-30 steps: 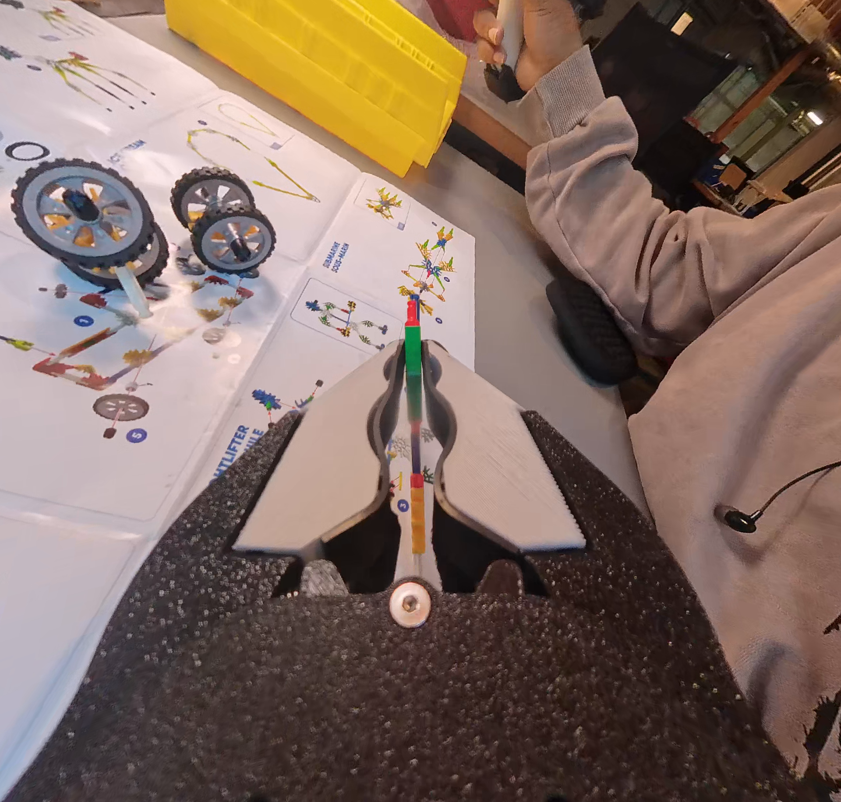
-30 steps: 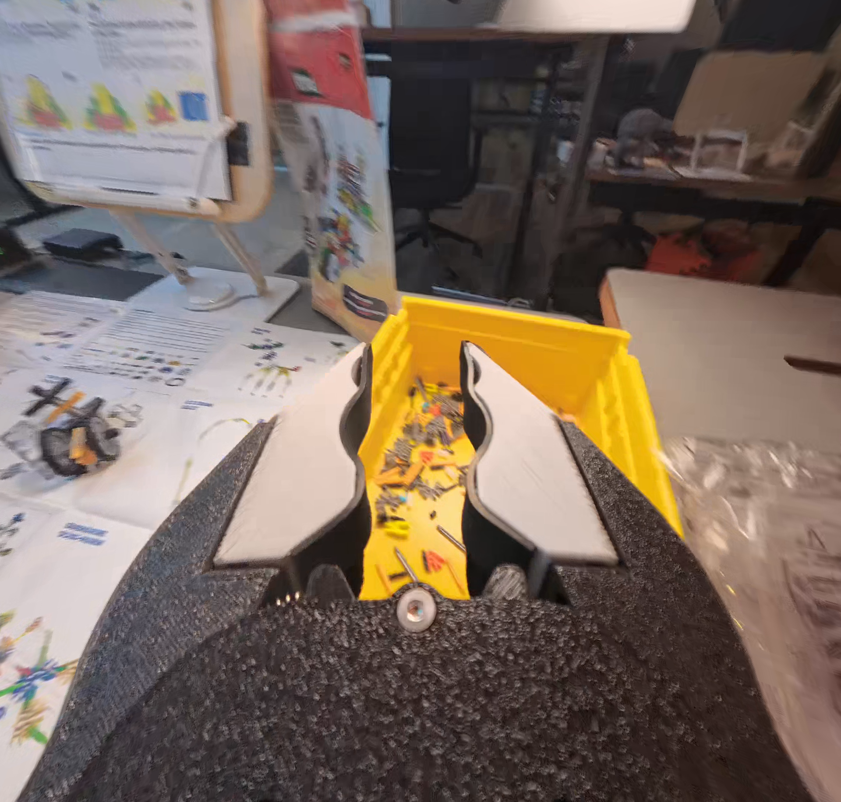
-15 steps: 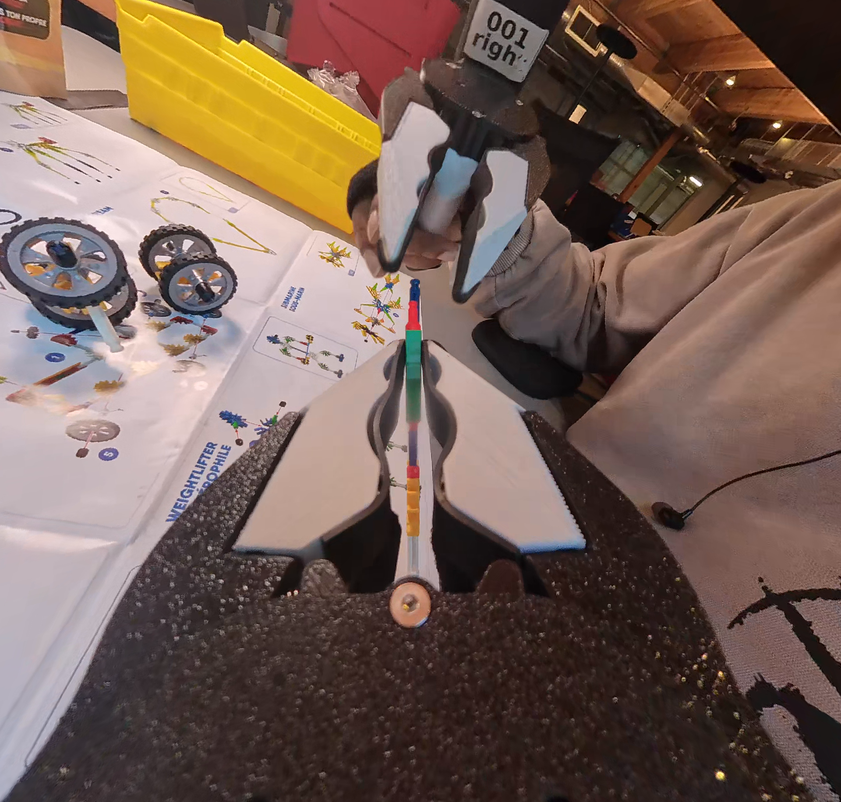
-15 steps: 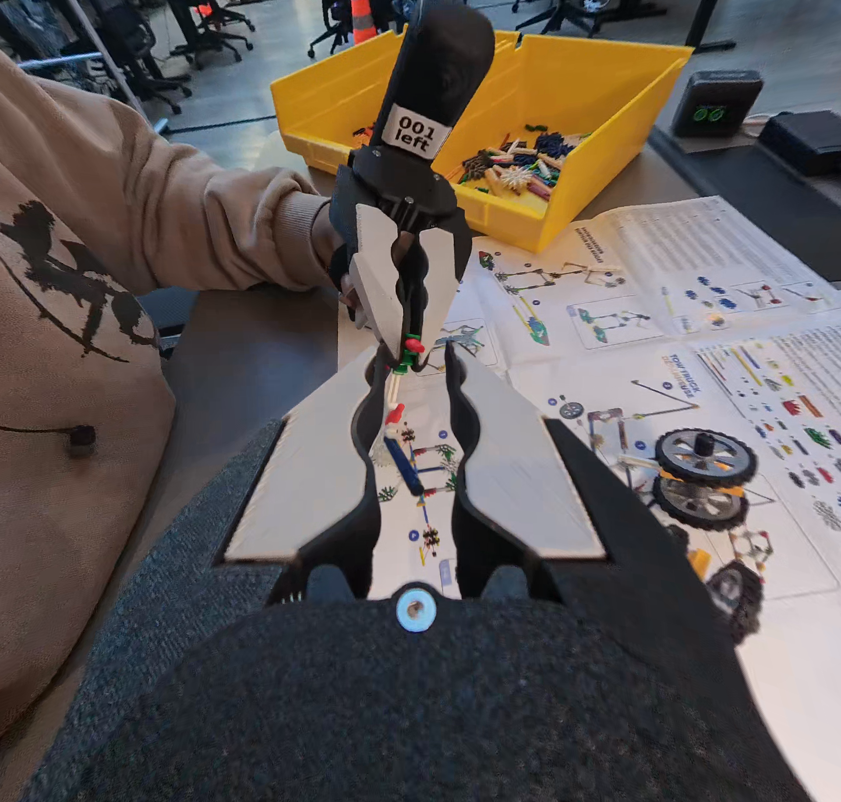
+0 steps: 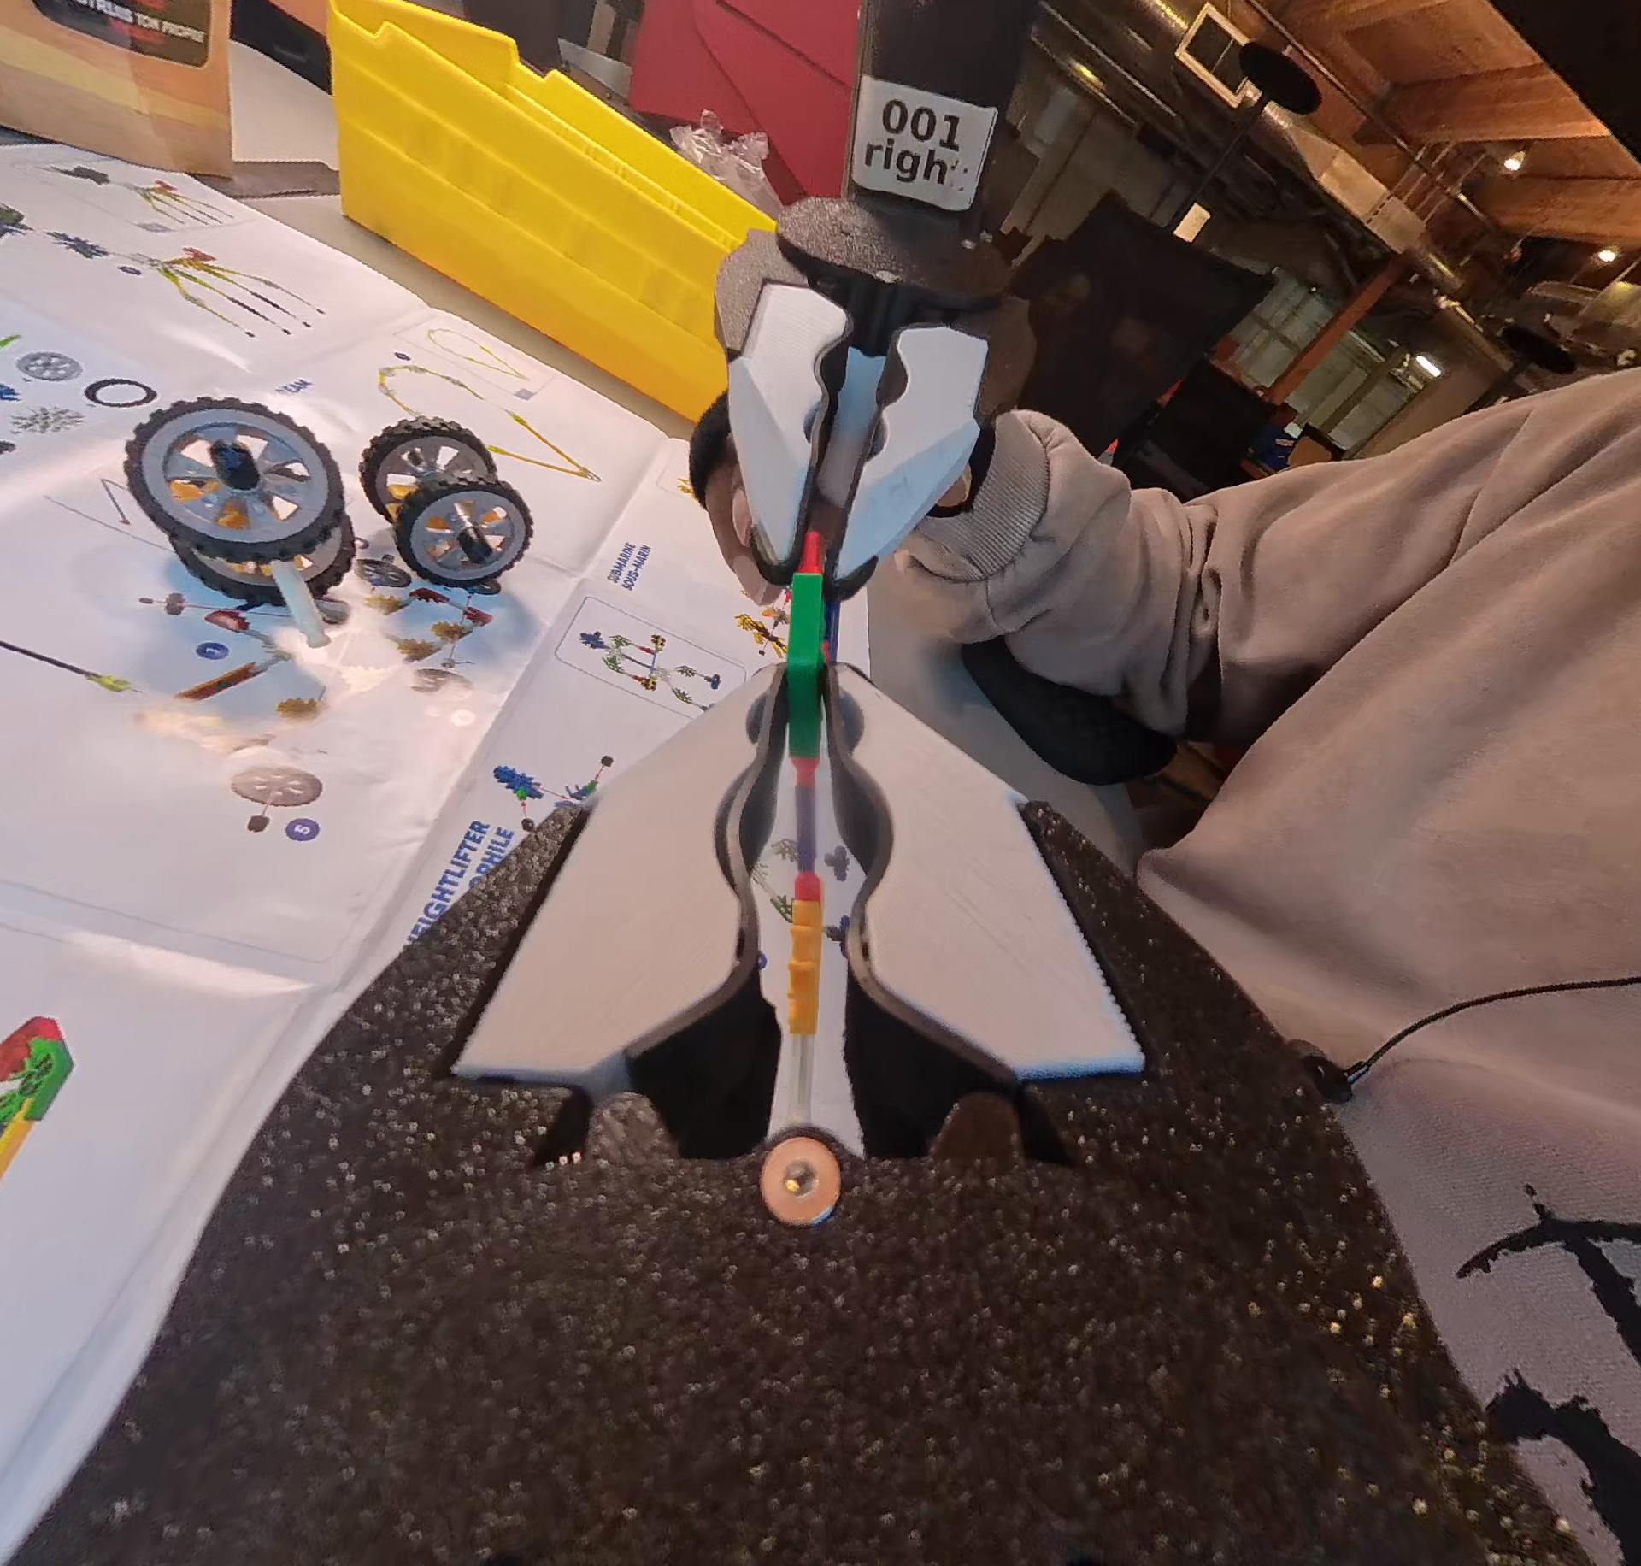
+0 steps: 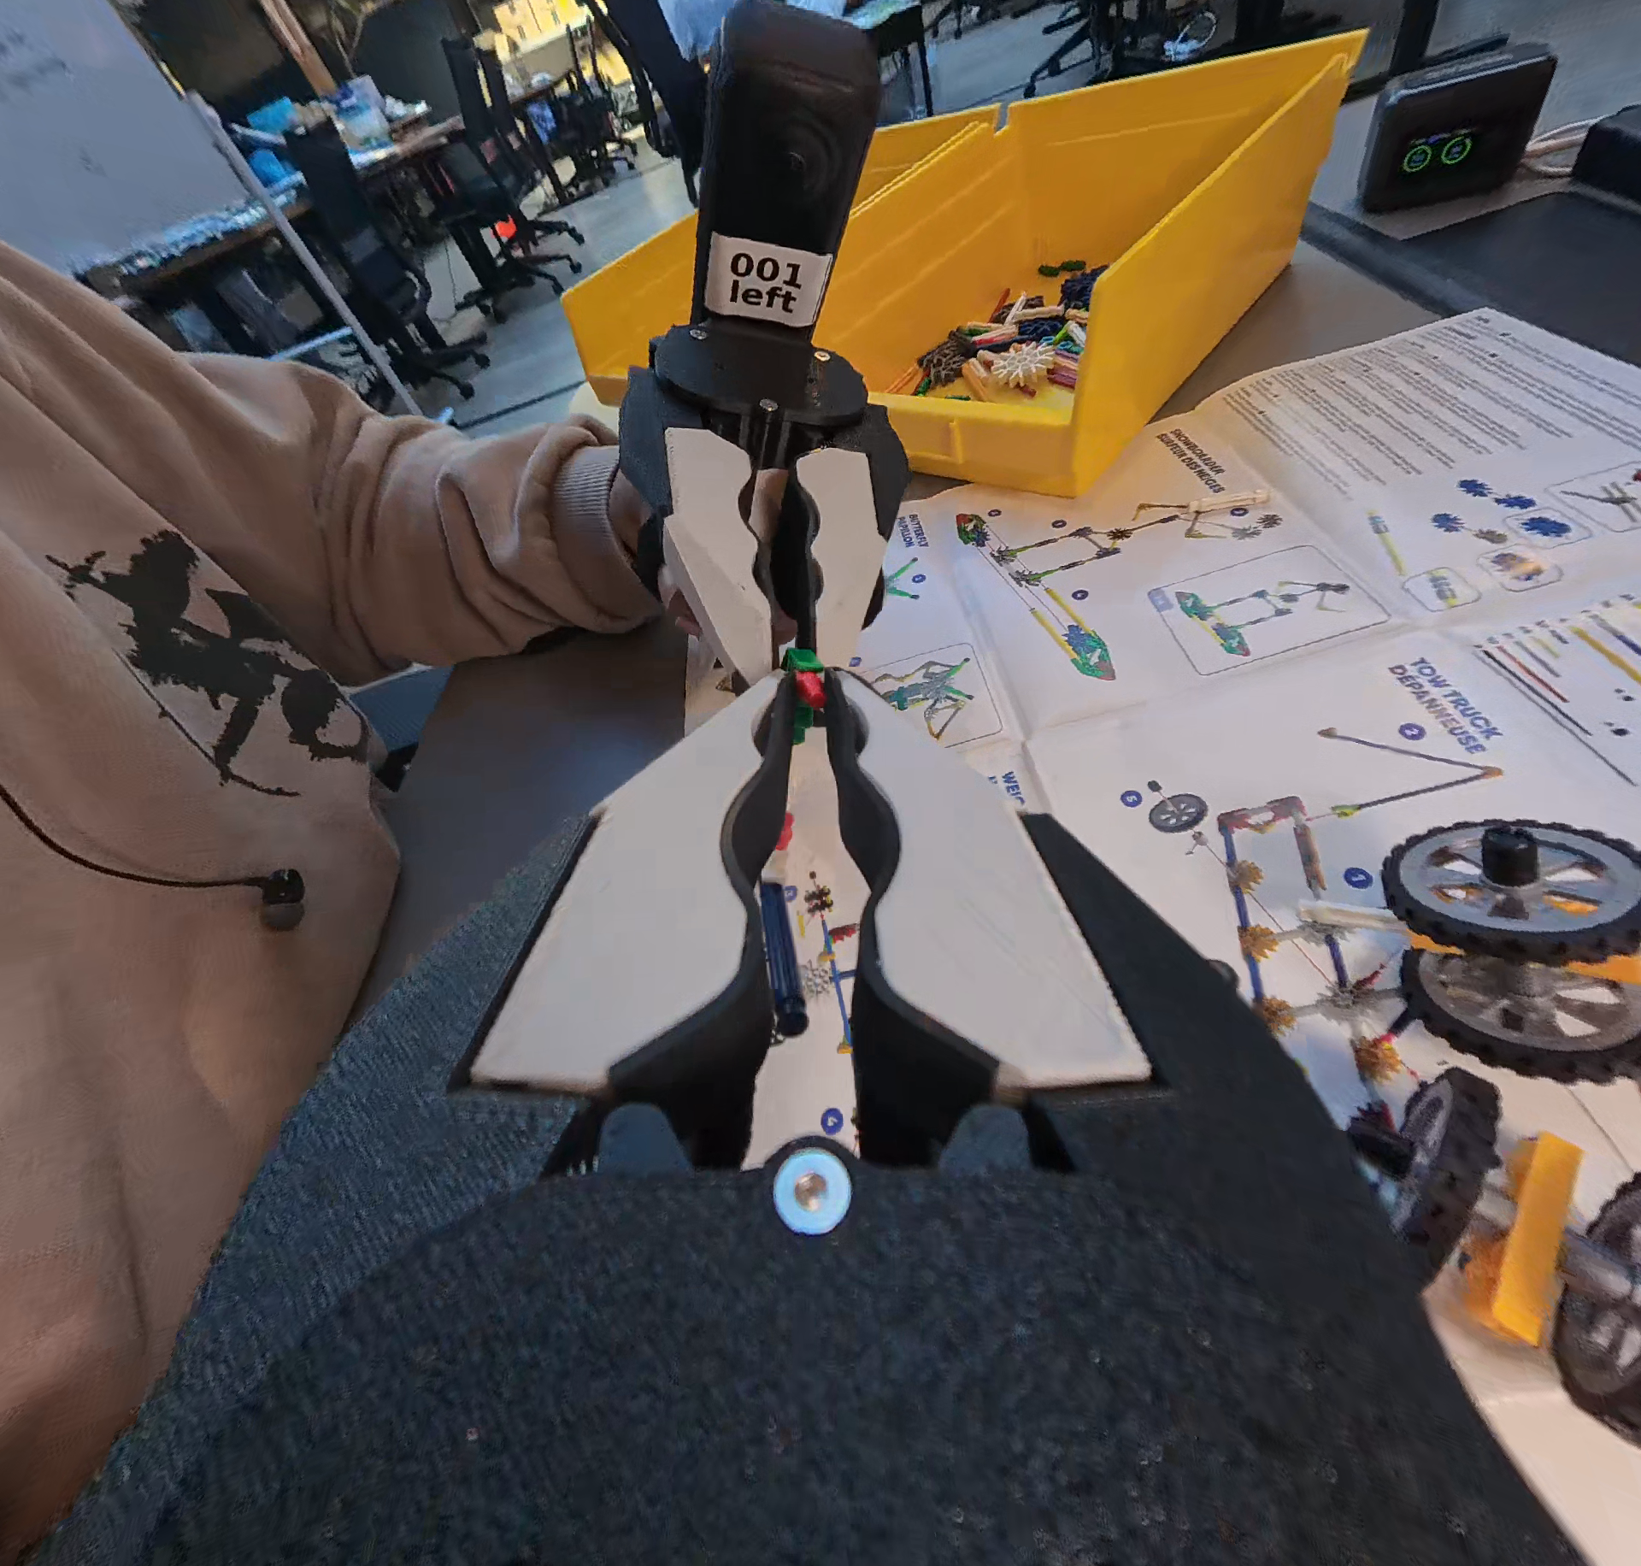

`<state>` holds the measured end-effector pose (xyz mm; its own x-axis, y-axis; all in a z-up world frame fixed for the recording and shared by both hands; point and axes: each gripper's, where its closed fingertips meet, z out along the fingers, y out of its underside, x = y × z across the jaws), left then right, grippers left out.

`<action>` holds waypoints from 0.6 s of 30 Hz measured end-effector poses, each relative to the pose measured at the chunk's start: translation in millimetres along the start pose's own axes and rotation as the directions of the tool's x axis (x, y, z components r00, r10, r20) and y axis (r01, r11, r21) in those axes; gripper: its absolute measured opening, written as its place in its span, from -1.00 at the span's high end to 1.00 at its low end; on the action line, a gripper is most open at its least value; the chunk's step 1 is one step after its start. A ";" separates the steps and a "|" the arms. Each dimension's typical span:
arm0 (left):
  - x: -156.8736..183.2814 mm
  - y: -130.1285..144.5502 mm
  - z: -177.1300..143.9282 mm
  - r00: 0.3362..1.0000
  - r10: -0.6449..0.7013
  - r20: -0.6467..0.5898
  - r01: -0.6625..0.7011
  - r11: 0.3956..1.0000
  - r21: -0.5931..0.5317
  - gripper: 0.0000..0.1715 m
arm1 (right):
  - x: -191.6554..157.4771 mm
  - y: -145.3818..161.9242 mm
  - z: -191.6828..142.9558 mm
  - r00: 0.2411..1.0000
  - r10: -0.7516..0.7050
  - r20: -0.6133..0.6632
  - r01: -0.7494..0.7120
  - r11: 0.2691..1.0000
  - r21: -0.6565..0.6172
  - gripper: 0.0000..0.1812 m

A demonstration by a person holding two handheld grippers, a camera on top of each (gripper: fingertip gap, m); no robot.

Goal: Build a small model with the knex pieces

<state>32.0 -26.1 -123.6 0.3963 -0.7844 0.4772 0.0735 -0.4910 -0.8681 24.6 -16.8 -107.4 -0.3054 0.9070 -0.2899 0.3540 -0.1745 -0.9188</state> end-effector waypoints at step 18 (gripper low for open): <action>-58.8 6.1 -9.9 0.846 0.015 0.533 0.023 0.998 -0.065 0.89 | 46.7 9.9 18.1 0.694 -0.478 -0.539 0.369 0.878 -0.304 0.92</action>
<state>0.1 13.2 -155.6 0.8239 -0.4692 0.3177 0.0233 -0.5321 -0.8463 -2.2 16.9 -134.9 0.0950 0.9191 0.3824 0.4670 0.2981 -0.8325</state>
